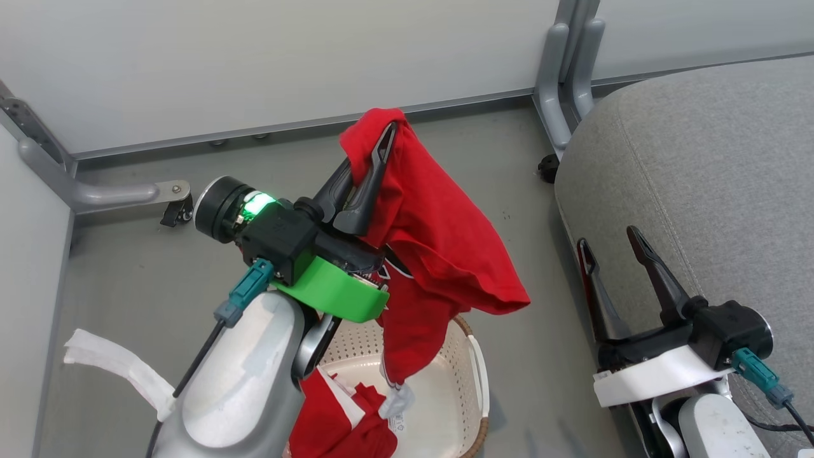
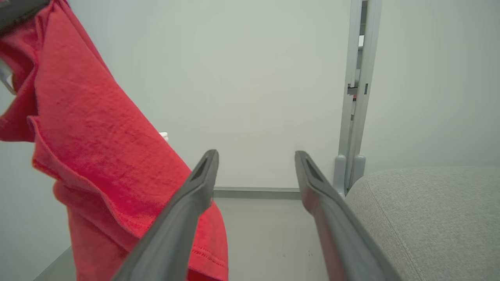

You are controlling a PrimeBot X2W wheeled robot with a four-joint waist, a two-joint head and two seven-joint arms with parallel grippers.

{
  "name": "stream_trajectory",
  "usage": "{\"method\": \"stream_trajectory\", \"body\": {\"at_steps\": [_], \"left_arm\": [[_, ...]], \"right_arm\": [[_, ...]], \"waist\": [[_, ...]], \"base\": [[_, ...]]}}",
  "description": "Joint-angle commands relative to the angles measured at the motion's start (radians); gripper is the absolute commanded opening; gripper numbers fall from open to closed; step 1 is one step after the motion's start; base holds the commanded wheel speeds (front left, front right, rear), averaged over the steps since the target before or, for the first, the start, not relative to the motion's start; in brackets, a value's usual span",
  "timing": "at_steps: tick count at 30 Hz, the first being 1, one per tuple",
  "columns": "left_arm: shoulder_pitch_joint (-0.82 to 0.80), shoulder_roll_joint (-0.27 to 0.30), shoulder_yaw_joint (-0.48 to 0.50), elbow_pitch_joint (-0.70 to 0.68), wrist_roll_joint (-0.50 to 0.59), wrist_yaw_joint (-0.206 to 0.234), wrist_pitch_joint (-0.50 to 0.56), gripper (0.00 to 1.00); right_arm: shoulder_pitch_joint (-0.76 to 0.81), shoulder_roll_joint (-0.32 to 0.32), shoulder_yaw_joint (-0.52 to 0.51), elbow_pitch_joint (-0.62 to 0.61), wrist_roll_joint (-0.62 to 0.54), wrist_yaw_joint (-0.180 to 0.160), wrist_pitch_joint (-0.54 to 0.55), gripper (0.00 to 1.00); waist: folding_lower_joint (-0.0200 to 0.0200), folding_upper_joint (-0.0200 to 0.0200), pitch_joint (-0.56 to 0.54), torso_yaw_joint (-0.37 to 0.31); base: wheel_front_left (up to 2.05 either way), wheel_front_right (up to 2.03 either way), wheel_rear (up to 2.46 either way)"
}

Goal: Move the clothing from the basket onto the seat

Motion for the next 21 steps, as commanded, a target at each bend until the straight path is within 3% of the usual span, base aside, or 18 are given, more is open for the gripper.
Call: {"method": "stream_trajectory", "body": {"at_steps": [1, 9, 21], "left_arm": [[-0.017, 0.003, 0.000, 0.000, 0.002, -0.004, -0.004, 0.00], [-0.032, -0.002, -0.010, -0.004, -0.003, -0.004, -0.004, 0.00], [-0.052, -0.014, -0.019, -0.002, -0.005, -0.004, -0.004, 0.00]], "right_arm": [[0.013, -0.004, 0.000, -0.005, 0.005, -0.001, -0.005, 1.00], [-0.026, -0.003, 0.041, -0.044, 0.008, -0.001, -0.005, 1.00], [-0.151, -0.004, 0.255, -0.057, -0.023, -0.001, -0.005, 1.00]], "waist": [[0.0001, 0.0107, 0.003, -0.001], [0.0001, 0.0107, 0.019, 0.003], [0.0001, 0.0107, 0.039, 0.008]], "base": [[0.00, 0.00, 0.00], [0.00, 0.00, 0.00], [0.00, 0.00, 0.00]]}}
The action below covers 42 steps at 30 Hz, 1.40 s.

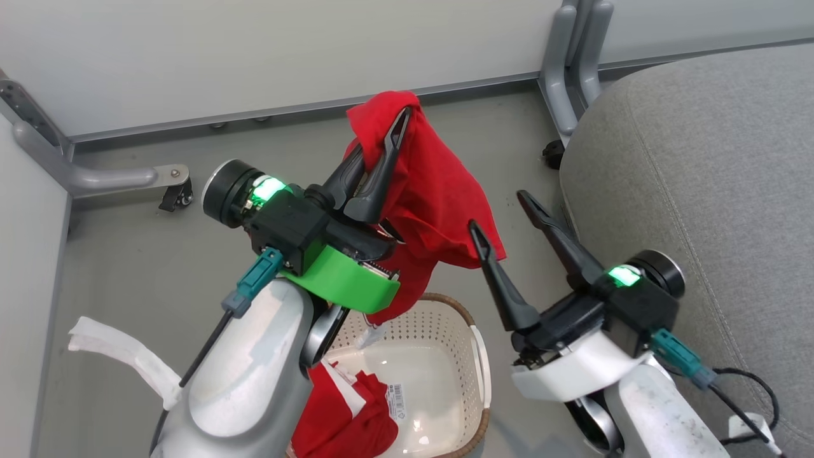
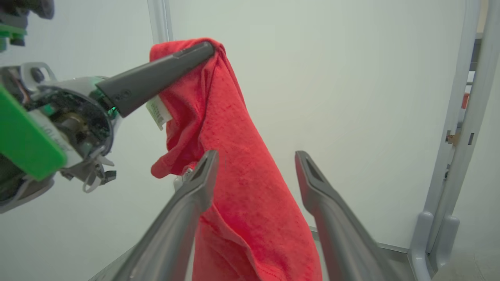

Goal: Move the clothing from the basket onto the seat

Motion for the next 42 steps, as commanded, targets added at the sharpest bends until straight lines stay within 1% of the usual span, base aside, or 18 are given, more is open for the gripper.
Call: {"method": "stream_trajectory", "body": {"at_steps": [1, 8, 10, 16, 19, 27, 31, 32, 33, 34, 42], "left_arm": [[-0.016, -0.004, -0.001, -0.002, -0.003, -0.004, -0.004, 0.00], [-0.028, -0.012, -0.019, -0.011, -0.003, -0.004, -0.004, 0.00], [-0.028, -0.013, -0.028, -0.013, -0.004, -0.004, -0.004, 0.00], [-0.022, -0.018, -0.062, -0.025, -0.008, -0.004, -0.004, 0.00], [-0.016, -0.020, -0.086, -0.030, -0.015, -0.004, -0.004, 0.00], [0.001, -0.022, -0.154, -0.043, -0.042, -0.004, -0.004, 0.00], [0.001, -0.022, -0.186, -0.054, -0.053, 0.003, -0.004, 0.00], [0.000, -0.022, -0.193, -0.056, -0.057, 0.006, -0.004, 0.00], [0.000, -0.022, -0.198, -0.057, -0.060, 0.008, -0.004, 0.00], [-0.002, -0.022, -0.203, -0.057, -0.061, 0.011, -0.004, 0.00], [0.017, -0.022, -0.197, -0.025, -0.062, 0.014, -0.002, 0.00]], "right_arm": [[-0.021, -0.004, 0.014, 0.012, -0.015, -0.001, -0.005, 1.00], [-0.092, -0.004, 0.078, 0.073, -0.047, -0.001, -0.005, 1.00], [-0.116, -0.004, 0.087, 0.103, -0.093, -0.001, -0.004, 1.00], [-0.157, -0.004, 0.070, 0.183, -0.184, -0.001, -0.003, 1.00], [-0.169, -0.004, 0.055, 0.208, -0.206, -0.001, -0.003, 1.00], [-0.190, -0.004, 0.010, 0.241, -0.193, -0.001, -0.003, 1.00], [-0.198, -0.003, 0.006, 0.261, -0.148, -0.001, -0.003, 1.00], [-0.202, -0.004, 0.011, 0.266, -0.147, -0.001, -0.003, 0.19], [-0.201, -0.004, 0.014, 0.275, -0.135, -0.001, -0.003, 0.00], [-0.202, -0.004, 0.015, 0.276, -0.116, -0.001, -0.003, 0.00], [-0.180, -0.004, 0.017, 0.262, -0.065, -0.001, -0.003, 0.00]], "waist": [[0.0000, 0.0107, 0.006, 0.001], [0.0000, 0.0107, 0.028, 0.005], [0.0000, 0.0107, 0.033, 0.006], [0.0000, 0.0107, 0.038, 0.016], [0.0000, 0.0107, 0.038, 0.022], [0.0000, 0.0107, 0.039, 0.035], [0.0000, 0.0107, 0.039, 0.038], [0.0000, 0.0107, 0.039, 0.039], [0.0000, 0.0107, 0.039, 0.040], [0.0000, 0.0107, 0.040, 0.041], [0.0000, 0.0107, 0.041, 0.042]], "base": [[0.00, 0.00, 0.00], [0.00, 0.00, 0.00], [0.00, 0.00, 0.00], [0.00, 0.00, 0.00], [0.00, 0.00, 0.00], [0.00, 0.00, 0.00], [0.00, 0.00, 0.00], [0.00, 0.00, 0.00], [0.00, 0.00, 0.00], [0.00, 0.00, 0.00], [0.00, 0.00, 0.00]]}}
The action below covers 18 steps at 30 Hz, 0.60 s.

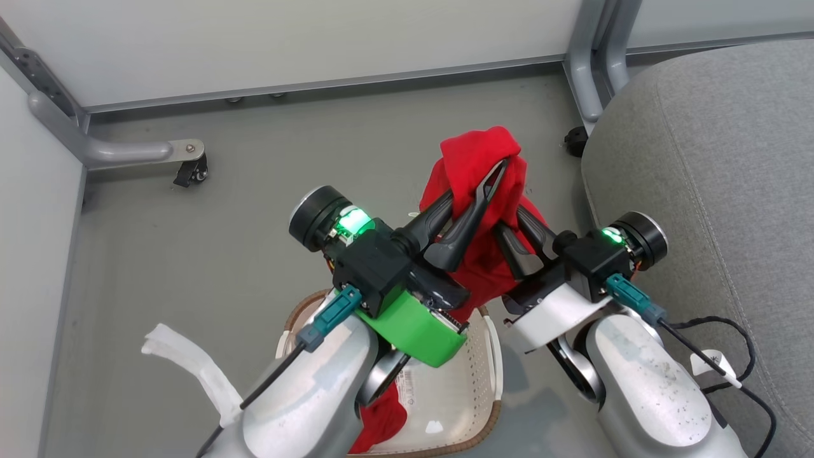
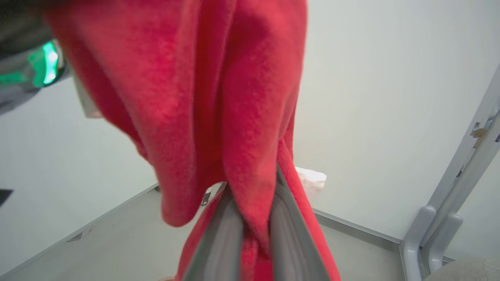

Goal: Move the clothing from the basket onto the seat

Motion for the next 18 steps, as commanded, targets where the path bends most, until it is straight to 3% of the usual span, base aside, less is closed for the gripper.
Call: {"method": "stream_trajectory", "body": {"at_steps": [1, 8, 9, 10, 18], "left_arm": [[0.019, -0.001, 0.003, 0.006, 0.004, 0.001, -0.001, 0.00], [0.041, 0.000, 0.005, 0.025, 0.015, -0.003, -0.001, 0.00], [0.042, 0.000, 0.007, 0.026, 0.022, 0.001, -0.001, 0.17], [0.045, 0.000, 0.008, 0.034, 0.029, 0.006, -0.001, 1.00], [0.073, 0.001, 0.020, 0.045, 0.057, 0.004, -0.001, 1.00]], "right_arm": [[0.013, -0.003, -0.005, -0.011, 0.015, -0.001, -0.002, 0.00], [0.029, -0.003, -0.004, -0.017, 0.034, -0.001, -0.002, 0.00], [0.031, -0.003, -0.008, -0.017, 0.038, -0.001, -0.002, 0.00], [0.032, -0.003, -0.013, -0.016, 0.039, -0.001, -0.002, 0.00], [0.018, -0.003, -0.078, -0.007, 0.042, -0.001, -0.002, 0.00]], "waist": [[0.0000, 0.0108, -0.002, -0.001], [0.0000, 0.0108, -0.009, 0.000], [0.0000, 0.0108, -0.009, 0.001], [0.0000, 0.0108, -0.009, 0.002], [0.0000, 0.0108, -0.009, 0.002]], "base": [[0.00, 0.00, 0.00], [0.00, 0.00, 0.00], [0.00, 0.00, 0.00], [0.00, 0.00, 0.00], [0.00, 0.00, 0.00]]}}
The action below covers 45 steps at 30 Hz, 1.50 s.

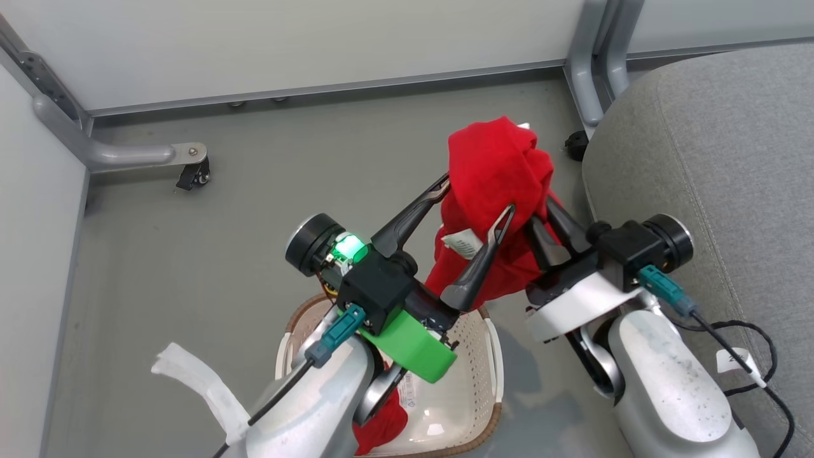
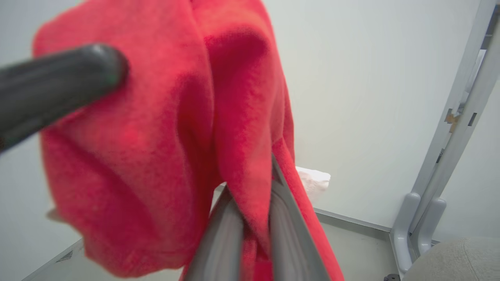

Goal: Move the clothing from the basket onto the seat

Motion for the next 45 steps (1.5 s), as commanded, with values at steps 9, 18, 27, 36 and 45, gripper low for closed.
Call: {"method": "stream_trajectory", "body": {"at_steps": [9, 18, 27, 36, 45], "left_arm": [[0.058, 0.020, 0.029, 0.006, 0.028, -0.005, -0.001, 1.00], [0.067, 0.031, 0.045, -0.001, 0.047, -0.010, 0.000, 1.00], [0.071, 0.048, 0.046, 0.012, 0.060, -0.014, -0.001, 1.00], [0.056, 0.056, 0.042, 0.022, 0.067, -0.017, -0.001, 1.00], [0.038, 0.055, 0.034, 0.028, 0.069, -0.017, -0.001, 1.00]], "right_arm": [[0.014, -0.003, -0.092, -0.021, -0.032, -0.001, -0.002, 0.00], [0.030, -0.004, -0.184, -0.047, -0.063, -0.001, -0.002, 0.00], [0.071, -0.003, -0.258, -0.077, -0.072, -0.001, -0.002, 0.00], [0.127, -0.003, -0.319, -0.100, -0.052, -0.001, -0.002, 0.00], [0.147, -0.003, -0.347, -0.112, -0.009, -0.001, -0.002, 0.00]], "waist": [[0.0000, 0.0107, 0.008, -0.026], [0.0000, 0.0107, 0.040, -0.113], [0.0000, 0.0107, 0.069, -0.213], [0.0000, 0.0107, 0.084, -0.288], [0.0000, 0.0107, 0.099, -0.309]], "base": [[0.00, 0.00, 0.00], [0.00, 0.00, 0.00], [0.00, 0.00, 0.00], [0.00, 0.00, 0.00], [0.00, 0.00, 0.00]]}}
